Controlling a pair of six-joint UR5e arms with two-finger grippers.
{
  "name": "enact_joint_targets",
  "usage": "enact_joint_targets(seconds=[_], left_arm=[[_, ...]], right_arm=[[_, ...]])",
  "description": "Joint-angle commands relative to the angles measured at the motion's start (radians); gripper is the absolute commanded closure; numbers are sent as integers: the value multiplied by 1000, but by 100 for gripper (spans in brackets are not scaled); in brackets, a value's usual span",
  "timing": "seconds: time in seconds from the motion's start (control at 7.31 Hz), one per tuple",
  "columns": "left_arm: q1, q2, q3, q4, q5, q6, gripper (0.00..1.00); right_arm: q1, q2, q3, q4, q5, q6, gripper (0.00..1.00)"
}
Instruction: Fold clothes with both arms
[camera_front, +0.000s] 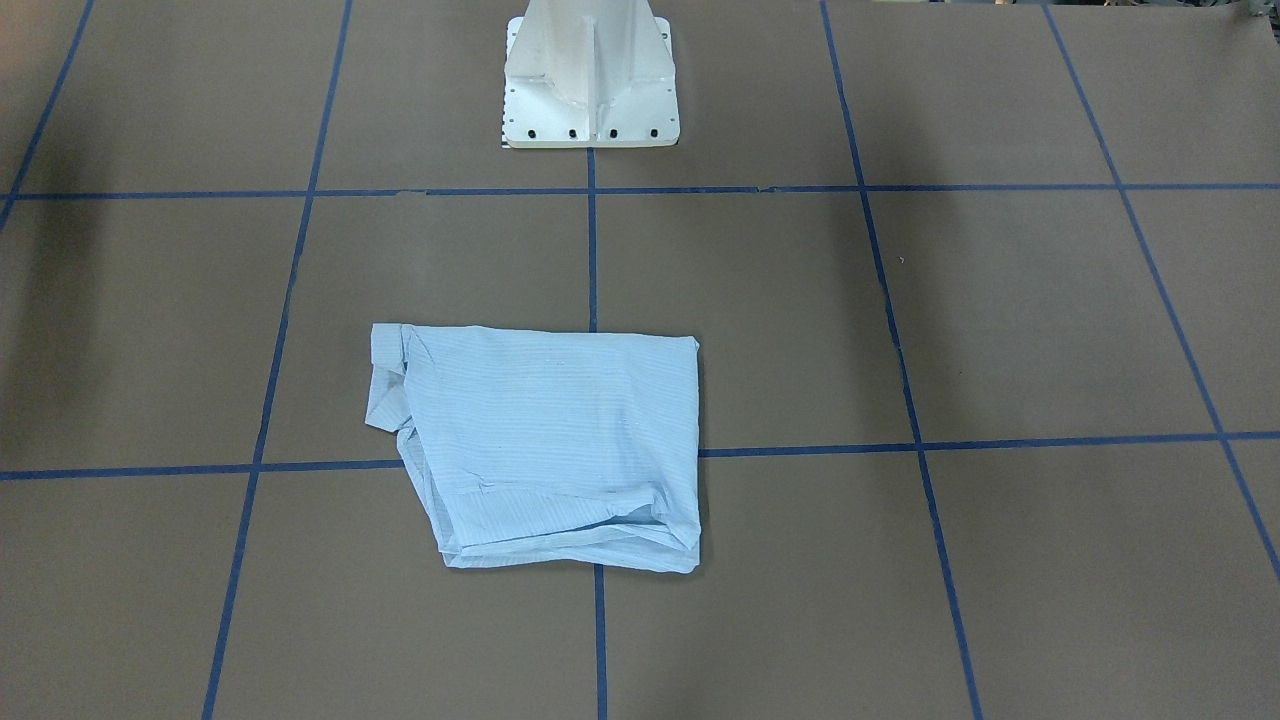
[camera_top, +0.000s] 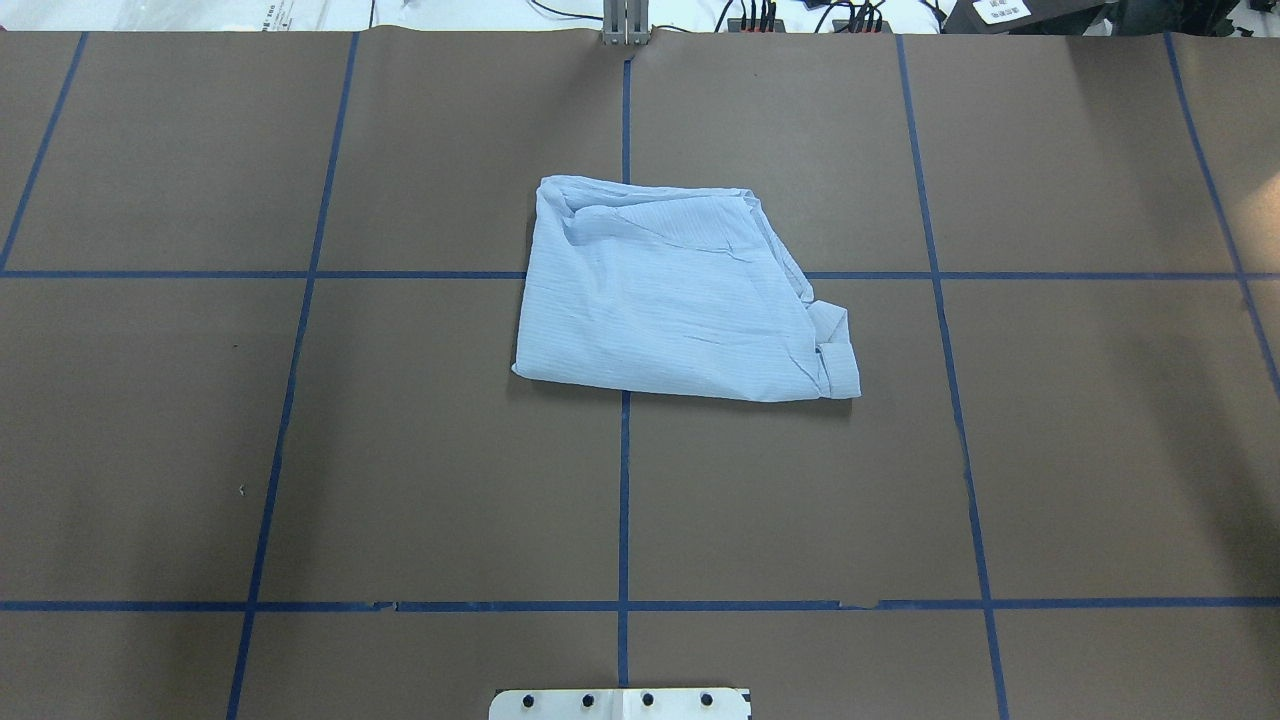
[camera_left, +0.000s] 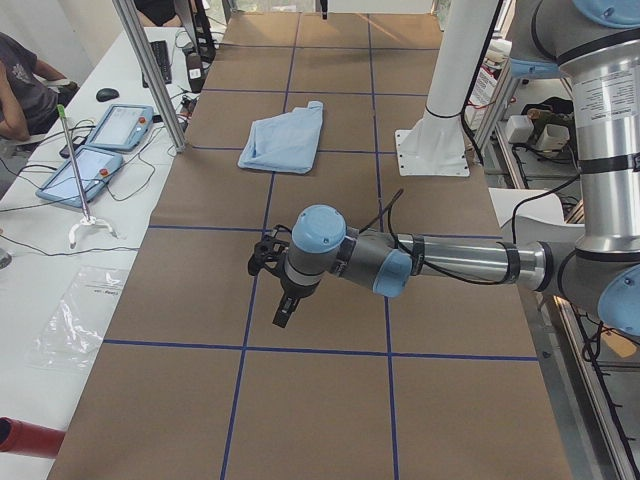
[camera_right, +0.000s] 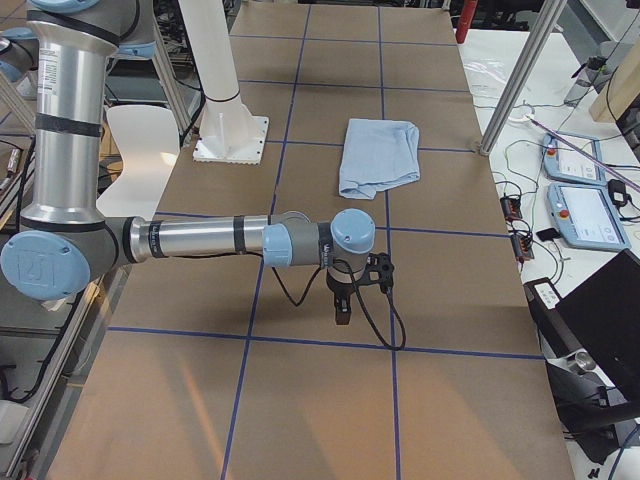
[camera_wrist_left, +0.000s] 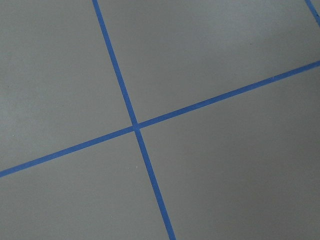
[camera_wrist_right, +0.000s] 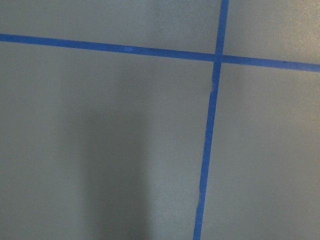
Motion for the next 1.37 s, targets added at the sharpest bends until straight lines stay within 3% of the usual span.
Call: enact_joint_targets(seconds=[0.0, 1.23], left_arm=[[0, 1, -4, 0, 0, 0, 0], [0, 7, -37, 7, 0, -2, 0]], right_arm=[[0, 1, 2, 0, -1, 0, 0], [1, -33, 10, 78, -4, 3, 0]])
